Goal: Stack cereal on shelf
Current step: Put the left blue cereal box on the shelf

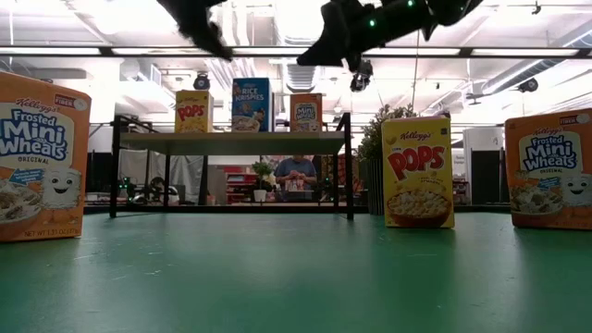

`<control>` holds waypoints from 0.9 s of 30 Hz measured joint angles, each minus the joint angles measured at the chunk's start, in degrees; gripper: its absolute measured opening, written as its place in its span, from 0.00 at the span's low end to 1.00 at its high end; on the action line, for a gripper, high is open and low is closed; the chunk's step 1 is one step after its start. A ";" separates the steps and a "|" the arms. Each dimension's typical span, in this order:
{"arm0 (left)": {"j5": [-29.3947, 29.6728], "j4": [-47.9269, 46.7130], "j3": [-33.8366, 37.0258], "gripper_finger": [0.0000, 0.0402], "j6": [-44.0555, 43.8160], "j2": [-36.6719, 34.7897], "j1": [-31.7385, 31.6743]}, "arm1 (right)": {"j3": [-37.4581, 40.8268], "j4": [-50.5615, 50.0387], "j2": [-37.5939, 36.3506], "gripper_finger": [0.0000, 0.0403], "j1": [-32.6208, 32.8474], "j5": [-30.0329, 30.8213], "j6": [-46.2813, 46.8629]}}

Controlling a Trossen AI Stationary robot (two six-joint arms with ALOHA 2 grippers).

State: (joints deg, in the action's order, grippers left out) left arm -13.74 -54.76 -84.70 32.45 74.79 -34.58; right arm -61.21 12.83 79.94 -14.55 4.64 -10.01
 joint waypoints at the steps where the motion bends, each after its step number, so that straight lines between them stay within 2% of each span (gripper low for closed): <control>1: 1.06 1.60 2.69 0.51 -0.65 -1.46 -0.03 | 0.46 0.53 0.00 0.03 -0.26 0.00 0.20; 8: 2.11 19.55 21.01 0.44 -4.65 -9.56 0.03 | 1.21 1.06 1.18 0.03 -1.57 -0.07 0.51; 12: 6.42 26.42 27.97 0.39 -6.62 -11.41 0.03 | -0.78 2.12 4.92 0.03 -1.71 -0.11 0.42; 18: 7.24 32.49 33.62 0.31 -7.77 -11.42 0.03 | -6.12 2.48 13.19 0.03 -2.00 -0.07 -1.09; 27: 7.31 36.33 36.04 0.16 -7.79 -8.87 -0.47 | -13.05 2.41 21.59 0.03 -2.75 -0.04 -2.00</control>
State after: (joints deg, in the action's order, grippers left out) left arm -6.44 -18.42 -48.66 24.67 65.93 -35.05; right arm -74.26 15.24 101.53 -17.30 4.60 -12.01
